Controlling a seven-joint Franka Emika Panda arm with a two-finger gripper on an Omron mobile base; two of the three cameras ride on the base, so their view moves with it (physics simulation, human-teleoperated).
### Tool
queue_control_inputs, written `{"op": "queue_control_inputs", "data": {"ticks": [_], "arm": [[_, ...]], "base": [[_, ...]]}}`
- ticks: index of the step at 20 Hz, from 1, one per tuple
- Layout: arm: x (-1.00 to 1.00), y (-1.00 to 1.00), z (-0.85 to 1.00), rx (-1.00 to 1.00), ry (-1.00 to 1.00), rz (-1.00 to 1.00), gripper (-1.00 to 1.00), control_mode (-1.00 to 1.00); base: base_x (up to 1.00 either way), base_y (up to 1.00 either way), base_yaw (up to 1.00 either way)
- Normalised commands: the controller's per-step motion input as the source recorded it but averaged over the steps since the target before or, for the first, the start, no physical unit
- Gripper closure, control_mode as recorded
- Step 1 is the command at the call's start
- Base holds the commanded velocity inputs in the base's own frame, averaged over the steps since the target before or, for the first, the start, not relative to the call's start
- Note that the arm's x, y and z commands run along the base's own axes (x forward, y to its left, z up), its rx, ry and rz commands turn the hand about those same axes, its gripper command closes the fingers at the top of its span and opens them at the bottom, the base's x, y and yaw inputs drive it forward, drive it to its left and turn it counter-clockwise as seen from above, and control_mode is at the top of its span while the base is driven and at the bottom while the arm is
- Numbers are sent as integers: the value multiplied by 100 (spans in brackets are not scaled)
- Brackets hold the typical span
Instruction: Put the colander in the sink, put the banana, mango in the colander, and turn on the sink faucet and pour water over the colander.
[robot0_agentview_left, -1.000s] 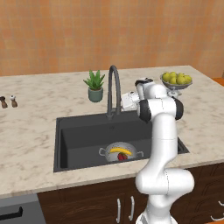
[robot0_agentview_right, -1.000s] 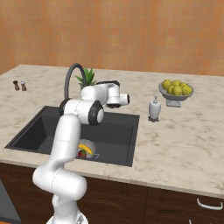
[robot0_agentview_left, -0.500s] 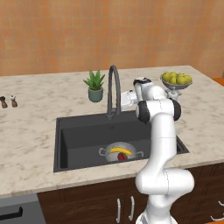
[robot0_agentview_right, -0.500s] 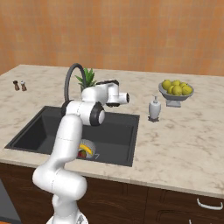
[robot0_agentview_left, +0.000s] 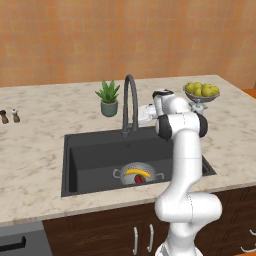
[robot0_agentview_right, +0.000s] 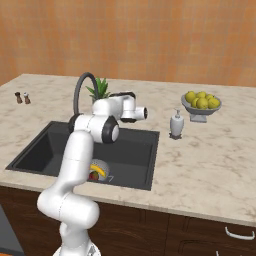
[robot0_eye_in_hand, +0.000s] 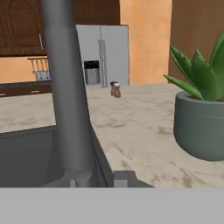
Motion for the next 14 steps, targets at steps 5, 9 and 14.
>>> {"op": "queue_control_inputs", "data": {"ticks": [5, 9, 14], "arm": [[0, 0, -8, 0, 0, -33, 100, -100], [0, 0, -3, 0, 0, -35, 100, -100], [0, 0, 0, 0, 1, -5, 100, -100]], "base": [[0, 0, 0], [0, 0, 0], [0, 0, 0]]}}
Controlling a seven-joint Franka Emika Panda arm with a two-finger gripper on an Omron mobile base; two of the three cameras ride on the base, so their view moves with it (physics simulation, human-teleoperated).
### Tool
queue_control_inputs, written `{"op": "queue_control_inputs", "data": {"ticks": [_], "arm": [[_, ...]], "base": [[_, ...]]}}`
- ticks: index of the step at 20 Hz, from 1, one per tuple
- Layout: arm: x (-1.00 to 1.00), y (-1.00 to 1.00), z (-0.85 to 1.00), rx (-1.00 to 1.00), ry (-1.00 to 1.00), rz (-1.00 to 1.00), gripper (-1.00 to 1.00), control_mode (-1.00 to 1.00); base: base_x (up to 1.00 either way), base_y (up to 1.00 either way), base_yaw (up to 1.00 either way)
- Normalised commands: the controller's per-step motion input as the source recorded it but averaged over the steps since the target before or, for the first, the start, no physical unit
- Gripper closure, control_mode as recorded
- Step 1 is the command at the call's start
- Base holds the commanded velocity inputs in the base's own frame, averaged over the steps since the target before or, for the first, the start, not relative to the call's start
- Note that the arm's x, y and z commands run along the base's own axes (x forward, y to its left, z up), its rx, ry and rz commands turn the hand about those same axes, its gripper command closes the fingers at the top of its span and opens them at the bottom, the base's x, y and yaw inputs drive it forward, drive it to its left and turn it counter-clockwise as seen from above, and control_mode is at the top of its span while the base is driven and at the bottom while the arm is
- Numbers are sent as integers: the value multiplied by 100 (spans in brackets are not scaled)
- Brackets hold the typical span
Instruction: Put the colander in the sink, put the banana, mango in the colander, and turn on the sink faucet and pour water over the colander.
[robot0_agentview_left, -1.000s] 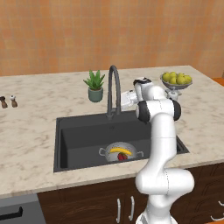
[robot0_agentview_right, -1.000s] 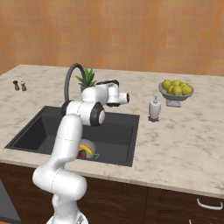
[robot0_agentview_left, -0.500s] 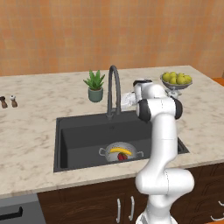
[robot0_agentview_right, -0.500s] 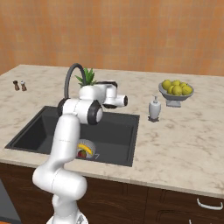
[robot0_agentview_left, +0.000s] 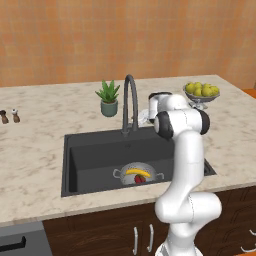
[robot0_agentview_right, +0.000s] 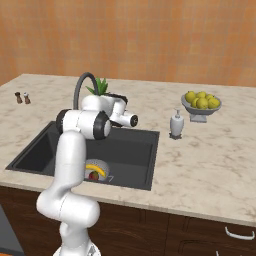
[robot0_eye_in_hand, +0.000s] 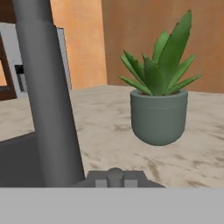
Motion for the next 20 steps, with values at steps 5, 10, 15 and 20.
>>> {"op": "queue_control_inputs", "data": {"ticks": [5, 10, 15, 20], "arm": [[6, -36, 0, 0, 1, -5, 100, -100], [0, -85, -1, 3, 8, -14, 100, -100], [0, -94, -20, 6, 15, -18, 100, -100], [0, -100, -51, 14, 18, -18, 100, -100]], "base": [[0, 0, 0], [0, 0, 0], [0, 0, 0], [0, 0, 0]]}}
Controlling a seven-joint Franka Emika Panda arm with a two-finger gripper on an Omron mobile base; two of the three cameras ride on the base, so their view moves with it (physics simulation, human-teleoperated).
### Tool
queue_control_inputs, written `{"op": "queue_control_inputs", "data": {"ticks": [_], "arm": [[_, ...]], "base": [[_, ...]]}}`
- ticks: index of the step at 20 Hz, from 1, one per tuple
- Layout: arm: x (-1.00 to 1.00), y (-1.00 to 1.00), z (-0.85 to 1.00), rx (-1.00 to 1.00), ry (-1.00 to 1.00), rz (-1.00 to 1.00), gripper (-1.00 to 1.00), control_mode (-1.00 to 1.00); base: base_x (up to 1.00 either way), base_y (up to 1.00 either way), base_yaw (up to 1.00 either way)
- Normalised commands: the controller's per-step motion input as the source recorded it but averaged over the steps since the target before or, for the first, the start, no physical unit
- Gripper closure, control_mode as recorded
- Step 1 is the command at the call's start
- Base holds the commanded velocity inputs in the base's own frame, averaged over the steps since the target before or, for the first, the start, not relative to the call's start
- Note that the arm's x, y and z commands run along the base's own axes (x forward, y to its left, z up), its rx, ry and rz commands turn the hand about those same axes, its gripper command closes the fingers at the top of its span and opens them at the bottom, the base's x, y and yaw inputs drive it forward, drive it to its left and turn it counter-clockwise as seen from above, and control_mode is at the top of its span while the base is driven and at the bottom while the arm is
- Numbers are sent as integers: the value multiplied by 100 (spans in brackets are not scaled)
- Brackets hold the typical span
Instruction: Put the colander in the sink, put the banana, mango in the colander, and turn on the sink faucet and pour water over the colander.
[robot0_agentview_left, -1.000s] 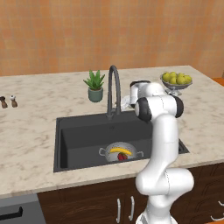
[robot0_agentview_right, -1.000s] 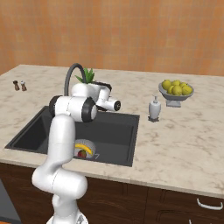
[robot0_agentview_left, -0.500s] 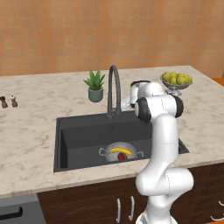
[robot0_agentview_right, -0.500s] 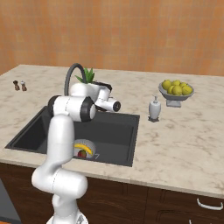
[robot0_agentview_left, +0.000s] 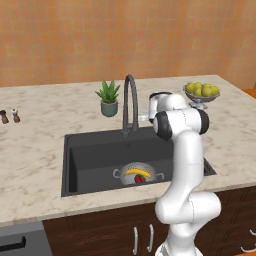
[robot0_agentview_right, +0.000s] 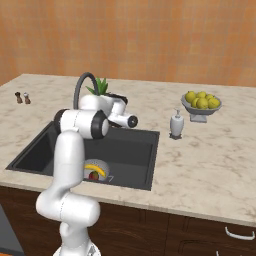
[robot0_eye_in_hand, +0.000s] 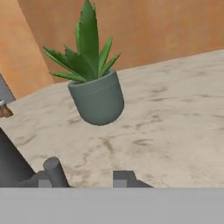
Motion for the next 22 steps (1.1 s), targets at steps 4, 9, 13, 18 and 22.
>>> {"op": "queue_control_inputs", "data": {"ticks": [4, 9, 13, 18, 22], "arm": [[-3, -100, -42, 18, 14, -12, 100, -100], [-18, -54, 27, 14, 2, -10, 100, -100], [-27, -42, 46, 11, 0, -13, 100, -100], [-41, -58, 57, 14, -4, -12, 100, -100], [-57, -80, 87, 21, -12, -10, 100, -100]], "base": [[0, 0, 0], [0, 0, 0], [0, 0, 0], [0, 0, 0], [0, 0, 0]]}}
